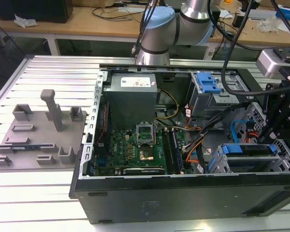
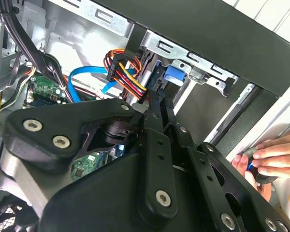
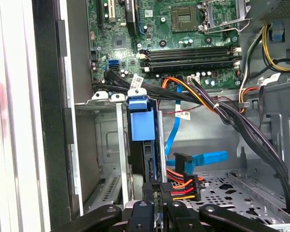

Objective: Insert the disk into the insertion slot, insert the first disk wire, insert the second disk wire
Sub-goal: 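Insert the first disk wire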

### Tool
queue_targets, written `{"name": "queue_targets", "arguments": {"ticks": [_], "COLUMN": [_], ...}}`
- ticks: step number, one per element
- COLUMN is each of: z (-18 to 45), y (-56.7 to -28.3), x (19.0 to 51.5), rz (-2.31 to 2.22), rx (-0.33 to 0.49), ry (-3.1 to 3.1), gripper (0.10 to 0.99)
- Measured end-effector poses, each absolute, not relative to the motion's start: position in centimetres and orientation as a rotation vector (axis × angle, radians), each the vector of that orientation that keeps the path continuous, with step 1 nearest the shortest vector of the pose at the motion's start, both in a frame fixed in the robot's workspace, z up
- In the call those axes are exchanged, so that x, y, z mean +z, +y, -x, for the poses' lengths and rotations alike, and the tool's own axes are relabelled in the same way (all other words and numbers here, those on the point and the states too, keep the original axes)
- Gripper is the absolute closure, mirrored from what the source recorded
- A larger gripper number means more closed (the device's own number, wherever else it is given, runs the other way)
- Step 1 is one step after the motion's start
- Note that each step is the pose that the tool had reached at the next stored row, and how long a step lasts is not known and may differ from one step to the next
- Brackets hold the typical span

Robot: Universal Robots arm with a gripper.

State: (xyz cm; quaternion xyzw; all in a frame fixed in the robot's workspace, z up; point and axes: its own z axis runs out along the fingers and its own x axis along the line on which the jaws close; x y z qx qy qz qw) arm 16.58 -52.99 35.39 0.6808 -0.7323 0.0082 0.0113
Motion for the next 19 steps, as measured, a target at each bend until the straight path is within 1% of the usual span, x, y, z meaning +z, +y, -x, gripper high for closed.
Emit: {"name": "queue_targets", "arguments": {"ticks": [19], "z": [-16.56], "y": [-53.01], "x": [34.72], "rz": [-2.124], "rx": [0.026], "ry": [-2.284], "gripper": [0.918]}}
